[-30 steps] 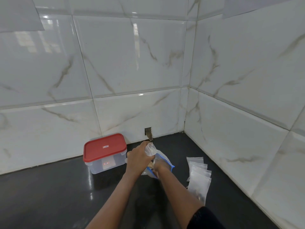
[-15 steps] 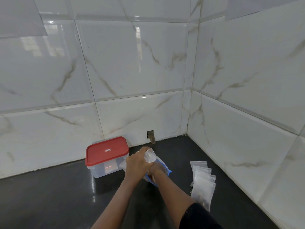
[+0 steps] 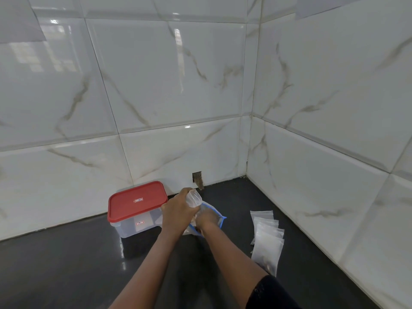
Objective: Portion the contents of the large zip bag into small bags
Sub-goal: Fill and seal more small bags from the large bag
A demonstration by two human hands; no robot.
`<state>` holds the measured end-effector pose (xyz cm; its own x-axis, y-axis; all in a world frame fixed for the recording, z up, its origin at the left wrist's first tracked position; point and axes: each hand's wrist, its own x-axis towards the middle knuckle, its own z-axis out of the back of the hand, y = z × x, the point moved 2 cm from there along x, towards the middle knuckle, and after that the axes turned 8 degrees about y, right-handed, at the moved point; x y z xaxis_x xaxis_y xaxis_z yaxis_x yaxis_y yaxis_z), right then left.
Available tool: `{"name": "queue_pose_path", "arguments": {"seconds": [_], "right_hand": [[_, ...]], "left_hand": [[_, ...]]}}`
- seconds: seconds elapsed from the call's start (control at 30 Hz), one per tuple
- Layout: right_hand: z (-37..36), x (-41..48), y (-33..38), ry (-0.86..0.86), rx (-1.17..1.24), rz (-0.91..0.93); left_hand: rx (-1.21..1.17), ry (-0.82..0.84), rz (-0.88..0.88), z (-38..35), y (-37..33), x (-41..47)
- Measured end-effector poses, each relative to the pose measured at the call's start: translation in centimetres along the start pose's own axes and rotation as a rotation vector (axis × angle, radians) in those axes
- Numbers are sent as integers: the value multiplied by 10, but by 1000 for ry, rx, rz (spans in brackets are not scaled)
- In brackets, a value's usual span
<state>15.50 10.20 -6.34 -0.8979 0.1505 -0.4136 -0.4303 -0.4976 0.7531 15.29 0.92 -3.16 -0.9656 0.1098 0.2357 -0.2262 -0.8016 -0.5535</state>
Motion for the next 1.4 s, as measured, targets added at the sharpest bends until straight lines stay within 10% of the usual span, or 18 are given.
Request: {"name": "queue_pose_path", "arguments": {"seconds": [1.4], "right_hand": [[-1,-19,-20,-110,101,-53]], "left_hand": [[-66,12,36,-1,9,-11]]}}
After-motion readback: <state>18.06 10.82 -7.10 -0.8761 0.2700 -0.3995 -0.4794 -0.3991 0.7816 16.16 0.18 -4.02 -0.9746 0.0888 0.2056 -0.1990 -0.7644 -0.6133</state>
